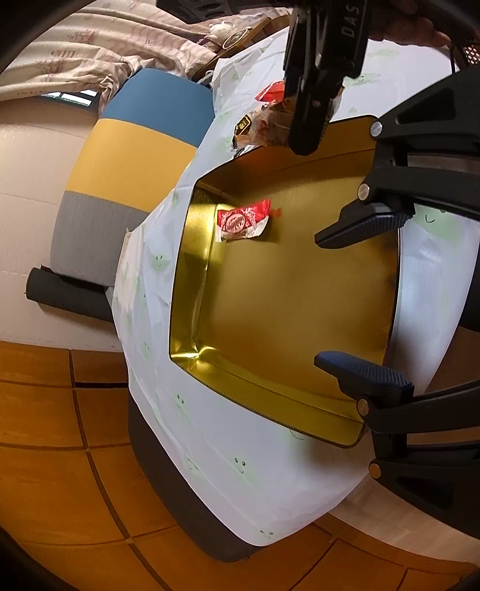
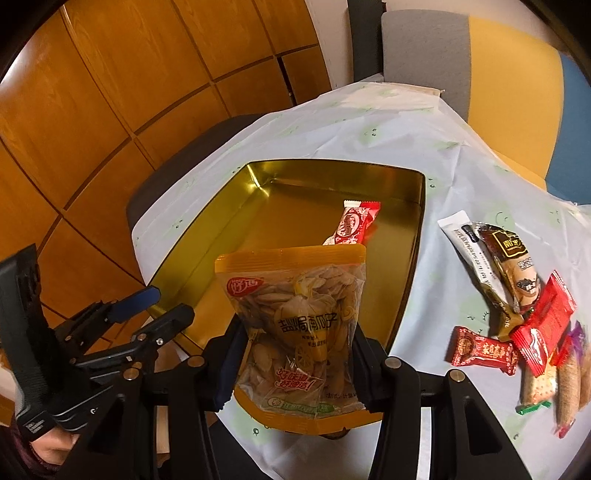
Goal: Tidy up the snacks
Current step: 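Carry the yellow-edged seed bag into the gold tray and open the right gripper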
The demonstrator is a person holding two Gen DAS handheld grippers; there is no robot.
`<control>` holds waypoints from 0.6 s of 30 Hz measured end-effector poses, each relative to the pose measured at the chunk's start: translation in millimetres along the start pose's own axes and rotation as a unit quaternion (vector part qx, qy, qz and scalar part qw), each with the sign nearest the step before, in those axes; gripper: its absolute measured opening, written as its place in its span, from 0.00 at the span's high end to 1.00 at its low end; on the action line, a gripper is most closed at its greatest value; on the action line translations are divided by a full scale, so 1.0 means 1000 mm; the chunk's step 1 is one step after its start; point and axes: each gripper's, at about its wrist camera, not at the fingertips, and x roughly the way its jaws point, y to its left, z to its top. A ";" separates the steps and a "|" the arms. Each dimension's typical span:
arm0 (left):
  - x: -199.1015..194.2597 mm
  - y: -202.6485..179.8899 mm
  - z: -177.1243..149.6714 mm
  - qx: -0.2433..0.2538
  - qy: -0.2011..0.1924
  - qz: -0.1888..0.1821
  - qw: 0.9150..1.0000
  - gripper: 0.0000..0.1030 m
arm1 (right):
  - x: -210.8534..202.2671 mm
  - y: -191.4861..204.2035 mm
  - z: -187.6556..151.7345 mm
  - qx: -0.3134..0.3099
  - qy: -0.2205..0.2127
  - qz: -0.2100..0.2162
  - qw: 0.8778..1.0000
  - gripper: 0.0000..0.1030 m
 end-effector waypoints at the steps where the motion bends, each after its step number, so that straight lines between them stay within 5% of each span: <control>1: 0.001 0.001 0.000 -0.001 0.001 0.000 1.000 0.43 | 0.003 0.001 0.001 -0.001 0.002 -0.002 1.000 0.50; 12: 0.002 0.009 0.000 -0.014 0.002 0.012 1.000 0.43 | 0.037 0.008 -0.002 -0.034 0.028 -0.041 0.998 0.47; 17: 0.004 0.010 -0.001 -0.014 0.004 0.016 1.000 0.43 | 0.029 0.002 -0.008 -0.024 0.003 -0.023 0.999 0.35; 18: 0.005 0.009 -0.001 -0.013 0.005 0.016 1.000 0.43 | 0.027 0.002 -0.008 -0.022 -0.001 -0.016 1.000 0.25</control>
